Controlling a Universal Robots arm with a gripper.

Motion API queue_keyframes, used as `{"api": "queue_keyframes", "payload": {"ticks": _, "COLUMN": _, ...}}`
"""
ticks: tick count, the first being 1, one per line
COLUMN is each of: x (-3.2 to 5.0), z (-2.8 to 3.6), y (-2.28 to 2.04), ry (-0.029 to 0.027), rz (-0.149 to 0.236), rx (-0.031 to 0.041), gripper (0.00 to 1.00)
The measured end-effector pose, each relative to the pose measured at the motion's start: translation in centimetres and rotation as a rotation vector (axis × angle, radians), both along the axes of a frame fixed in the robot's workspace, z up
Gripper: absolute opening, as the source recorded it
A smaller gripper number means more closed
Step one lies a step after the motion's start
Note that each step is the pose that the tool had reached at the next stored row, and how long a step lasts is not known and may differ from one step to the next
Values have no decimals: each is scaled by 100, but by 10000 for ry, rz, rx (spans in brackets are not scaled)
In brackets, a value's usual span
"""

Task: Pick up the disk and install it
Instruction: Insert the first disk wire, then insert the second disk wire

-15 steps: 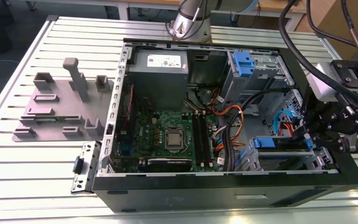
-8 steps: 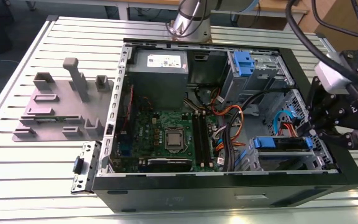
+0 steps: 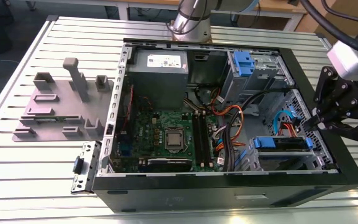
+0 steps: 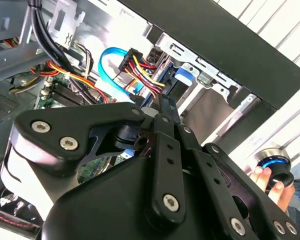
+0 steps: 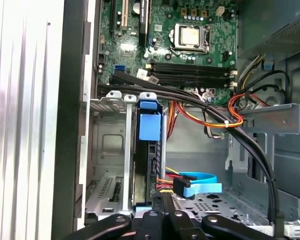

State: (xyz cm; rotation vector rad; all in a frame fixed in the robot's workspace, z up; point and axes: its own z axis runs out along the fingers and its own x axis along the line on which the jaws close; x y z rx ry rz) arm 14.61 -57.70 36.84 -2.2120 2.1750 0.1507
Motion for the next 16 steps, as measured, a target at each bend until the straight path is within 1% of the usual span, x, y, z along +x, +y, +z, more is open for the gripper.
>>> {"api": "queue_keyframes", "payload": {"ticks": 5, "x": 0, "z": 57, "y": 0, "ry": 0, "rz": 0, "rx": 3, "gripper": 10}}
{"api": "queue_keyframes", "payload": {"ticks": 16, "x": 0, "z": 63, "y": 0, "ry": 0, "rz": 0, "rx": 1, "gripper": 10}}
